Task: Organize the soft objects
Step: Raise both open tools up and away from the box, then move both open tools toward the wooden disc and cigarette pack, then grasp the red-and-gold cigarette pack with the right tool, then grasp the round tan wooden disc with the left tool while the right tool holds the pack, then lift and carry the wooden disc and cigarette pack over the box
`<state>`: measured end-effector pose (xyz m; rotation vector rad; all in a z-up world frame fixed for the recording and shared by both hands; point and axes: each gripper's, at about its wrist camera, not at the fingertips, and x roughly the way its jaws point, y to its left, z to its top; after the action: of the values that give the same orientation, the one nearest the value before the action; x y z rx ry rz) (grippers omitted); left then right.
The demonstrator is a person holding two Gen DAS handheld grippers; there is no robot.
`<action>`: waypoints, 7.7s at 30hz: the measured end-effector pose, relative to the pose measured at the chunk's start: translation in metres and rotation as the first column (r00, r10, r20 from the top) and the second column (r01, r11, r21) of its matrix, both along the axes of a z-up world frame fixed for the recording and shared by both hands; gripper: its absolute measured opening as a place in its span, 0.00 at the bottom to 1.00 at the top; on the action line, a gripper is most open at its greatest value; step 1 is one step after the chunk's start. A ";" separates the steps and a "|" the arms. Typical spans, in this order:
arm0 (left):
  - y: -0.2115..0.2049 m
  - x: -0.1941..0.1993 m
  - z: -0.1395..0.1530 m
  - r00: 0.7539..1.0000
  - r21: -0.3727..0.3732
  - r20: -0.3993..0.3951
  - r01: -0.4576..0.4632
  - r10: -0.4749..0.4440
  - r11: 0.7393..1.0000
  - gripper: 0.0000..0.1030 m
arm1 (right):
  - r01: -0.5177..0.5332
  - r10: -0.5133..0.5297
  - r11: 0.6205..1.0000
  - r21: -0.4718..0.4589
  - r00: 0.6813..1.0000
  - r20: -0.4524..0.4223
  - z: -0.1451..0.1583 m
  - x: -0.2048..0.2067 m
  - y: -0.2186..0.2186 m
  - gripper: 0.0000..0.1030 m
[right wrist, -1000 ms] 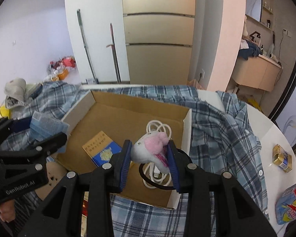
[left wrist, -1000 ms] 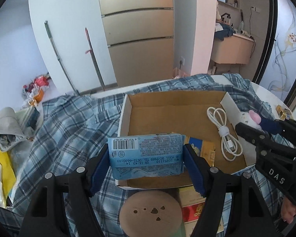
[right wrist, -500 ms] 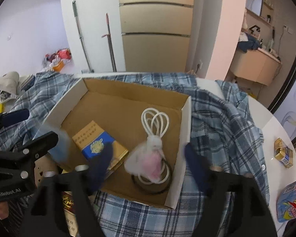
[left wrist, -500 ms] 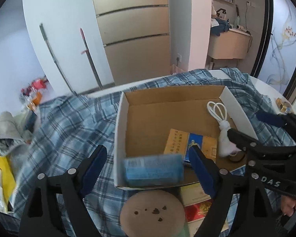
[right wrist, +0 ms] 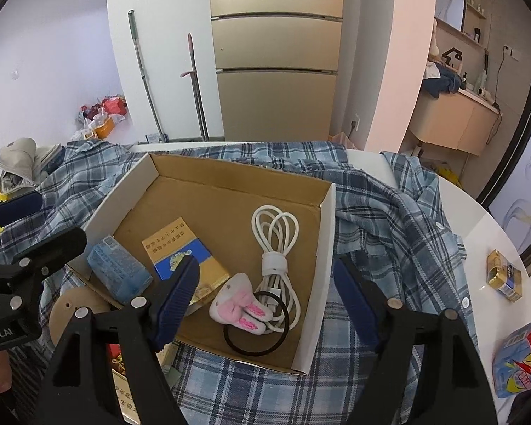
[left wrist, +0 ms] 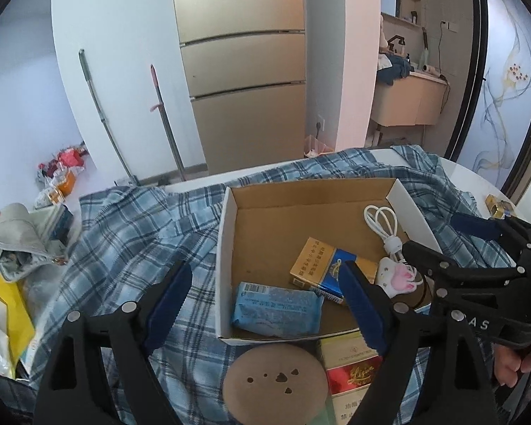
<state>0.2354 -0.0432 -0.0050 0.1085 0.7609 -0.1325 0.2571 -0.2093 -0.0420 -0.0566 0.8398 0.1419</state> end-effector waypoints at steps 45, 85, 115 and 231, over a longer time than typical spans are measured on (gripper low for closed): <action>0.056 -0.241 0.106 0.649 -0.167 0.753 0.027 0.110 0.986 1.00 | -0.029 -0.065 0.992 0.125 0.727 0.683 0.123 -0.184 0.008 1.00; 0.067 -0.196 0.004 0.771 -0.124 0.625 -0.051 0.118 0.991 1.00 | -0.037 0.026 0.999 0.005 0.790 0.613 0.019 -0.172 0.040 1.00; 0.073 -0.176 -0.002 0.827 -0.140 0.538 -0.104 0.164 0.985 1.00 | -0.009 0.013 1.000 -0.011 0.880 0.475 0.019 -0.148 0.034 1.00; 0.026 -0.180 0.001 0.820 -0.027 0.567 0.112 -0.077 0.993 0.78 | -0.119 0.080 0.992 0.046 0.859 0.506 0.024 -0.152 0.006 0.54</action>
<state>0.0552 -0.0170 -0.0044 0.1216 0.1521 -0.2062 0.1050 -0.2028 -0.0177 -0.0619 0.3041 0.2448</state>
